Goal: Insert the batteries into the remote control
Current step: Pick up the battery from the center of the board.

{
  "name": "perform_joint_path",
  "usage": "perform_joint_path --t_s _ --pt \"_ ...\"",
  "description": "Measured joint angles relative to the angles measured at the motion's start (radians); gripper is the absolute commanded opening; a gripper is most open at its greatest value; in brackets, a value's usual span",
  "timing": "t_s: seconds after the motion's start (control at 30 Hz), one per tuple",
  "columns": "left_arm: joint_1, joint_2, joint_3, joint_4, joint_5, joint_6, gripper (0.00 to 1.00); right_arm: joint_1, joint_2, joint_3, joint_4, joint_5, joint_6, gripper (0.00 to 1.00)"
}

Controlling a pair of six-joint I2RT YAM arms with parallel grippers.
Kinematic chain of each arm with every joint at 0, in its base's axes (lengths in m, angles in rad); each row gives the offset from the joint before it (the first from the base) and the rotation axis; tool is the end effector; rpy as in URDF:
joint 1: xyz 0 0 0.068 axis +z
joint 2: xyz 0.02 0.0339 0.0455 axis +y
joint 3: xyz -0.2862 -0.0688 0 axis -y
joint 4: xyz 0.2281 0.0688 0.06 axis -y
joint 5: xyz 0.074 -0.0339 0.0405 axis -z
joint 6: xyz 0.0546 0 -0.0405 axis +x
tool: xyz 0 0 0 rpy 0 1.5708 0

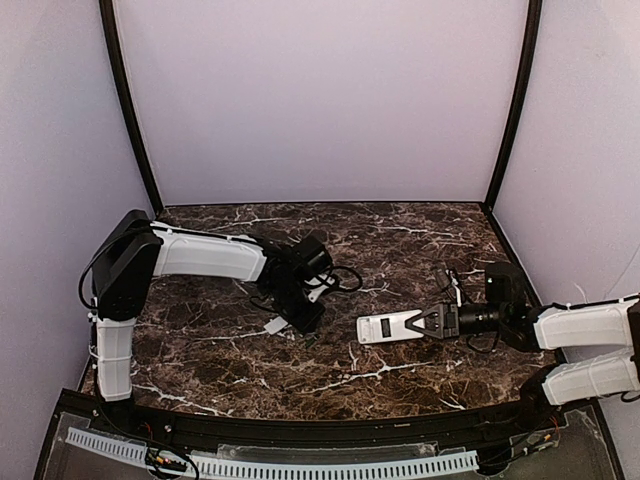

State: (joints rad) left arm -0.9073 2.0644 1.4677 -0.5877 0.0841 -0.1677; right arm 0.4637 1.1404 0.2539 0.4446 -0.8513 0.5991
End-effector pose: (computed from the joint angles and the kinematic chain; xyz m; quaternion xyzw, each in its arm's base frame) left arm 0.2590 -0.3388 0.1681 0.3619 0.9113 -0.1337 0.1437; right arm 0.1522 0.1220 0.1877 -0.1683 0.7827 0.5476 0.2432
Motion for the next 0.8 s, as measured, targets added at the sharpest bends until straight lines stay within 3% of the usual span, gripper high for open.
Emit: perform_joint_path --t_s 0.07,0.37,0.63,0.8 --pt "0.0 0.001 0.006 -0.014 -0.015 0.0 0.01 0.0 0.0 0.0 0.0 0.0 0.0 0.0" --pt "0.001 -0.09 -0.009 0.021 -0.075 -0.021 0.0 0.0 0.003 0.0 0.063 0.017 0.013 0.0" --pt "0.0 -0.499 -0.282 0.484 0.026 -0.096 0.0 0.0 0.017 0.001 0.216 0.045 0.139 0.0" --pt "-0.012 -0.538 -0.399 0.753 0.056 -0.154 0.0 0.0 0.001 -0.006 0.33 0.071 0.234 0.0"
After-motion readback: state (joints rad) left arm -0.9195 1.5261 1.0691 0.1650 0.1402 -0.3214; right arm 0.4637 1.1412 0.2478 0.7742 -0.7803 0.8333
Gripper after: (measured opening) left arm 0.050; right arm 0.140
